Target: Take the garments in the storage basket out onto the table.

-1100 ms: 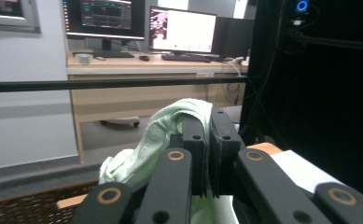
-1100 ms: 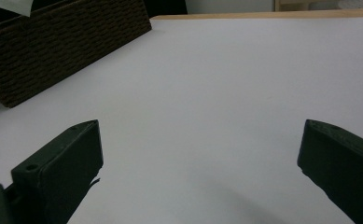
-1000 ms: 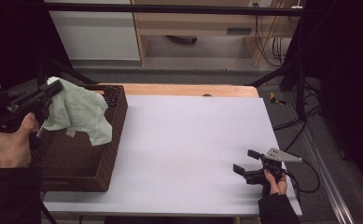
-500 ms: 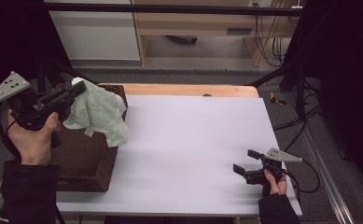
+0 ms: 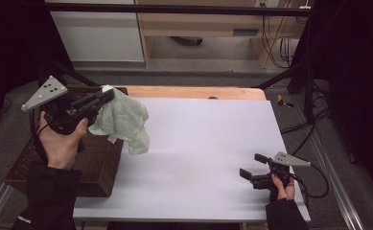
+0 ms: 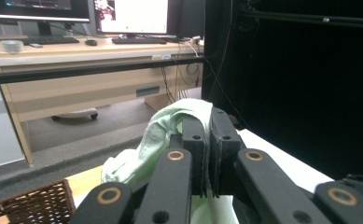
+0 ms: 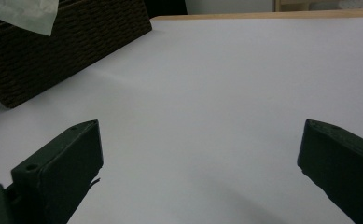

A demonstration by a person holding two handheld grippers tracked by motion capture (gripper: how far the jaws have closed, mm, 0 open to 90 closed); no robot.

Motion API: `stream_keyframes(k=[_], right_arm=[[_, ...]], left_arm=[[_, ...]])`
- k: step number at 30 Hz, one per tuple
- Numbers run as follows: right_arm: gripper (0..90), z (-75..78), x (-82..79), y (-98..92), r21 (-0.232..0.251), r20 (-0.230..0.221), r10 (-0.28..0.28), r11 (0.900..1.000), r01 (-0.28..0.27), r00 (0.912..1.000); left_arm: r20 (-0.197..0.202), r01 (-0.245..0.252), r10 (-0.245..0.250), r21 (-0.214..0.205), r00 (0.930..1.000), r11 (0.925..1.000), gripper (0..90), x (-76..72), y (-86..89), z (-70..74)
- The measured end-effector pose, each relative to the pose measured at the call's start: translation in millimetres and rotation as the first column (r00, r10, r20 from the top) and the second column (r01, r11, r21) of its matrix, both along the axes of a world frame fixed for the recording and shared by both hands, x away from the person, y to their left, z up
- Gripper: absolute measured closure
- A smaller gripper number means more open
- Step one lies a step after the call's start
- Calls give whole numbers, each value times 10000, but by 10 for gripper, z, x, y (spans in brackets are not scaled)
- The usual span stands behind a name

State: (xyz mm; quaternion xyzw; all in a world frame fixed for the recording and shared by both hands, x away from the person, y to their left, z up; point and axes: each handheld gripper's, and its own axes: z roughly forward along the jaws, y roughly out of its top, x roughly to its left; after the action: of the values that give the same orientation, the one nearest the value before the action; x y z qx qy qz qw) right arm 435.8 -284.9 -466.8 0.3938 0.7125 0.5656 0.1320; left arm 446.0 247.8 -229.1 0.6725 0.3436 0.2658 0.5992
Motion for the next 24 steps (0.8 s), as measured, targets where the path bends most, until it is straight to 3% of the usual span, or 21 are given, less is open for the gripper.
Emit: stream_keyframes(k=[17, 24], right_arm=[[7, 0, -1, 0, -10, -2, 3, 10000, -3, 10000], [7, 2, -1, -3, -23, -3, -4, 10000, 4, 10000]], left_arm=[[-546, 624, -616, 144, 9966, 9979, 861, 119, -361, -267], [-837, 953, -926, 299, 9922, 9950, 861, 162, -551, -411]])
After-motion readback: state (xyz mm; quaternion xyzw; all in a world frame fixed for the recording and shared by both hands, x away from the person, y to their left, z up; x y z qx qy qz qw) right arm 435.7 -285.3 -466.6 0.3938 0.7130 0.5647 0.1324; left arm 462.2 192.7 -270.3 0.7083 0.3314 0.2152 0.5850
